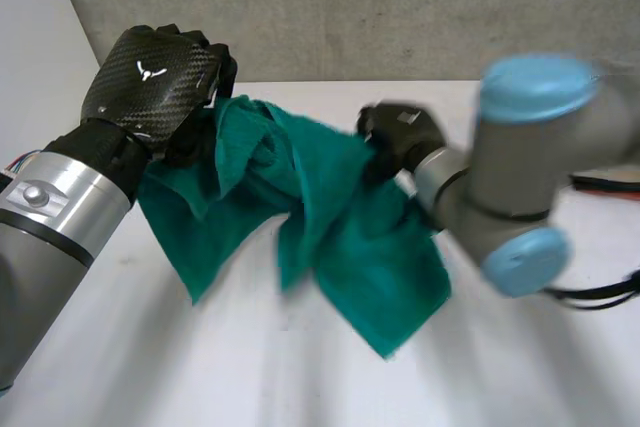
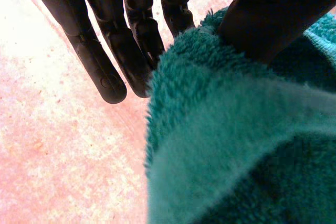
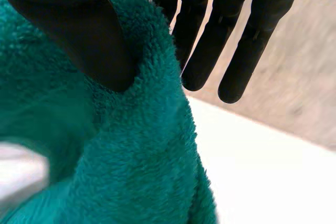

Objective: Fold the laundry.

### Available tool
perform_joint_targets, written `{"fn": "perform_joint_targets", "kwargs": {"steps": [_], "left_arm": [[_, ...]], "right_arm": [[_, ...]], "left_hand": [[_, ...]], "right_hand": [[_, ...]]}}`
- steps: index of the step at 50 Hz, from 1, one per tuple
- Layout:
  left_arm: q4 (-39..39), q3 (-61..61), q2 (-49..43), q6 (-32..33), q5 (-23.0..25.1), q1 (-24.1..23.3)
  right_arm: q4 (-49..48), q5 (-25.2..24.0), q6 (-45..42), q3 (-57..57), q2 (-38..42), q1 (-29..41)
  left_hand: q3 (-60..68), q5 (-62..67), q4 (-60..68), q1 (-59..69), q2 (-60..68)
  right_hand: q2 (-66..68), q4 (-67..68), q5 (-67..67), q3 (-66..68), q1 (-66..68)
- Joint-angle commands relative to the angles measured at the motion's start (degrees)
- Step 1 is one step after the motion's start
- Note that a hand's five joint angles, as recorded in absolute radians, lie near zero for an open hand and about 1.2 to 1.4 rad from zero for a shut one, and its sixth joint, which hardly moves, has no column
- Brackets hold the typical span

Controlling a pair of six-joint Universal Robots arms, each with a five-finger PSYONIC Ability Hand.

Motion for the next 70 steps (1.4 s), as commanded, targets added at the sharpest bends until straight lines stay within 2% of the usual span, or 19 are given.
{"fn": "perform_joint_targets", "kwargs": {"steps": [1,4,10,16,18,19,20,21,23,25,28,30,36,39,42,48,54,61,70], "left_arm": [[-0.29,-3.72,-1.02,-0.04,0.87,3.32],[0.15,-5.66,-2.86,-0.04,0.87,4.38],[1.73,-7.34,-14.37,-0.13,0.87,3.42],[8.22,-2.61,-27.1,0.66,-0.45,1.05],[9.11,-1.11,-28.53,1.19,-1.06,1.04],[9.38,-0.4,-29.06,1.62,-1.59,1.04],[9.73,0.74,-29.32,2.5,-2.81,1.13],[9.73,1.18,-29.33,3.03,-3.61,1.13],[9.73,1.89,-29.15,3.91,-5.36,1.22],[9.47,2.33,-27.05,4.62,-8.09,1.22],[9.47,1.19,-21.36,4.09,-10.2,1.22],[9.12,-0.3,-17.92,4.0,-10.82,1.13],[4.56,-8.9,-7.72,1.03,-11.0,0.95],[0.51,-12.69,-5.42,-2.14,-11.0,1.04],[-4.93,-14.81,-5.16,-5.92,-10.73,1.22],[-11.97,-15.51,-6.56,-13.21,-10.38,1.74],[-8.56,-14.81,-13.23,-15.16,-10.29,2.89],[-6.36,-12.88,-18.24,-14.98,-10.29,2.54],[-2.76,-9.1,-23.52,-14.63,-10.82,2.01]], "right_arm": [[5.93,-7.55,-21.42,5.83,-12.01,-7.36],[9.44,-8.87,-28.71,5.48,-12.01,-8.07],[10.69,-9.75,-36.55,5.13,-9.83,-7.98],[9.81,-8.7,-47.36,3.29,2.83,-7.28],[9.46,-8.35,-49.3,3.02,4.85,-7.28],[8.76,-7.73,-50.18,2.93,5.82,-7.28],[7.97,-7.29,-50.01,3.02,6.0,-7.28],[7.09,-6.77,-49.66,3.19,6.0,-7.28],[2.98,-4.84,-47.48,4.16,5.74,-7.72],[0.24,-3.6,-44.93,5.21,5.22,-7.54],[-2.23,-2.02,-37.55,8.64,-1.27,-7.63],[-2.41,-1.67,-30.11,12.49,-7.93,-7.98],[-0.14,-1.49,-15.32,21.8,-20.95,-7.89],[4.25,-2.19,-14.5,27.7,-25.36,-8.16],[7.86,-2.45,-14.76,31.22,-26.51,-8.25],[10.16,-5.18,-15.73,39.75,-26.78,-9.3],[2.08,-8.43,-15.56,44.68,-25.64,-12.2],[-5.21,-9.49,-15.47,43.46,-16.16,-11.94],[-9.44,-8.43,-15.38,39.15,-9.91,-11.85]], "left_hand": [[11.67,14.71,11.24,16.27,11.37],[11.67,14.71,11.24,16.27,11.37],[11.67,14.71,11.24,16.27,11.37],[11.67,14.71,11.24,16.27,11.37],[-1.18,1.85,-1.61,3.41,-1.49],[-9.58,-6.55,-10.01,-4.99,-9.89],[-25.99,-22.95,-26.42,-21.39,-26.29],[-31.31,-28.28,-31.74,-26.72,-31.62],[-37.56,-34.53,-37.99,-32.97,-37.87],[-44.64,-41.6,-45.07,-40.04,-44.94],[-48.18,-45.14,-48.61,-43.58,-48.48],[-48.36,-45.32,-48.79,-43.76,-48.66],[-44.84,-41.8,-45.27,-40.24,-45.14],[-40.12,-37.09,-40.55,-35.52,-40.43],[-39.44,-36.41,-39.87,-34.85,-39.75],[-39.77,-36.74,-40.21,-35.18,-40.08],[-39.61,-36.58,-40.04,-35.01,-39.92],[-39.94,-36.91,-40.37,-35.35,-40.25],[-40.11,-37.08,-40.55,-35.52,-40.42]], "right_hand": [[13.0,11.62,16.12,12.13,18.19],[13.0,11.62,16.12,12.13,18.19],[13.0,11.62,16.12,12.13,18.19],[13.0,11.62,16.12,12.13,18.19],[11.39,10.02,14.51,10.52,16.58],[-19.27,-20.64,-16.14,-20.13,-14.08],[-35.4,-36.77,-32.27,-36.26,-30.2],[-48.55,-49.92,-45.42,-49.41,-43.35],[-56.57,-57.94,-53.44,-57.43,-51.37],[-57.0,-58.38,-53.88,-57.87,-51.81],[-57.0,-58.38,-53.88,-57.87,-51.81],[-57.0,-58.38,-53.88,-57.87,-51.81],[-53.91,-55.29,-50.79,-54.78,-48.72],[-49.37,-50.74,-46.25,-50.24,-44.18],[-44.33,-45.7,-41.21,-45.2,-39.14],[-31.87,-33.24,-28.75,-32.74,-26.68],[-24.63,-26.0,-21.51,-25.5,-19.44],[-25.96,-27.33,-22.83,-26.82,-20.77],[-28.5,-29.87,-25.37,-29.36,-23.31]]}}
